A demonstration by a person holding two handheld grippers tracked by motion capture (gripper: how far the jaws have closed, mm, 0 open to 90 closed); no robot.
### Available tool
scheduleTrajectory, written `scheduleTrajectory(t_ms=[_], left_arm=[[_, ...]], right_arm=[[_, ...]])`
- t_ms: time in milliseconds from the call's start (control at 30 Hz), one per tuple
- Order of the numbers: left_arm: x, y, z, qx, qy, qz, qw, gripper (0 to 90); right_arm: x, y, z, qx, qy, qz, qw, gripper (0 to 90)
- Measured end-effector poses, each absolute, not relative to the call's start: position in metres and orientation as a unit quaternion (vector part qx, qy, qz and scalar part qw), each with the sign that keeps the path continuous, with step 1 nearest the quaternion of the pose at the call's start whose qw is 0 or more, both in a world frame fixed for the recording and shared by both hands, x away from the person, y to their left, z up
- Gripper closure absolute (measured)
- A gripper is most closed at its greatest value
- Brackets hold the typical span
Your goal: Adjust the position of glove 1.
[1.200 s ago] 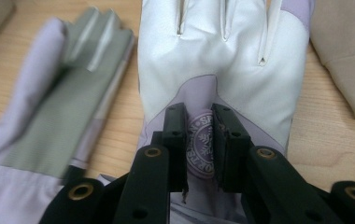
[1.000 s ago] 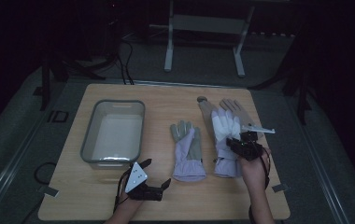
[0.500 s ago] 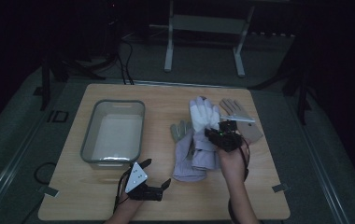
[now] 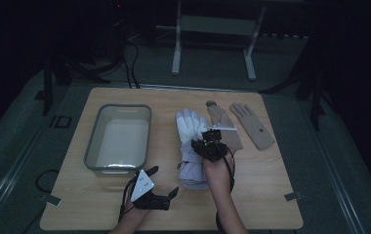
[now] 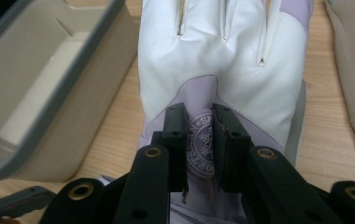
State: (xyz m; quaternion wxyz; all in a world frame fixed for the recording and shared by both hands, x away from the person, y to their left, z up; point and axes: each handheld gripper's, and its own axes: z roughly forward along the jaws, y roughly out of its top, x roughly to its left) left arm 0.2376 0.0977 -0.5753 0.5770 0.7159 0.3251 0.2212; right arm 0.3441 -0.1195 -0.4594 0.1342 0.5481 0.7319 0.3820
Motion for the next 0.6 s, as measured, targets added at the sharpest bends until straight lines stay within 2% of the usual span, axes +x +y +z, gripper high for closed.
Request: scheduleTrajectory(t_ms=[600], left_arm=[[0.238,0.098,-0.575,0.716,0.326,0.221,0.576,0.2]], right_arm=[[0.355,-0.122,-0.506,0.573,0.734,0.346,0.114,74.6]])
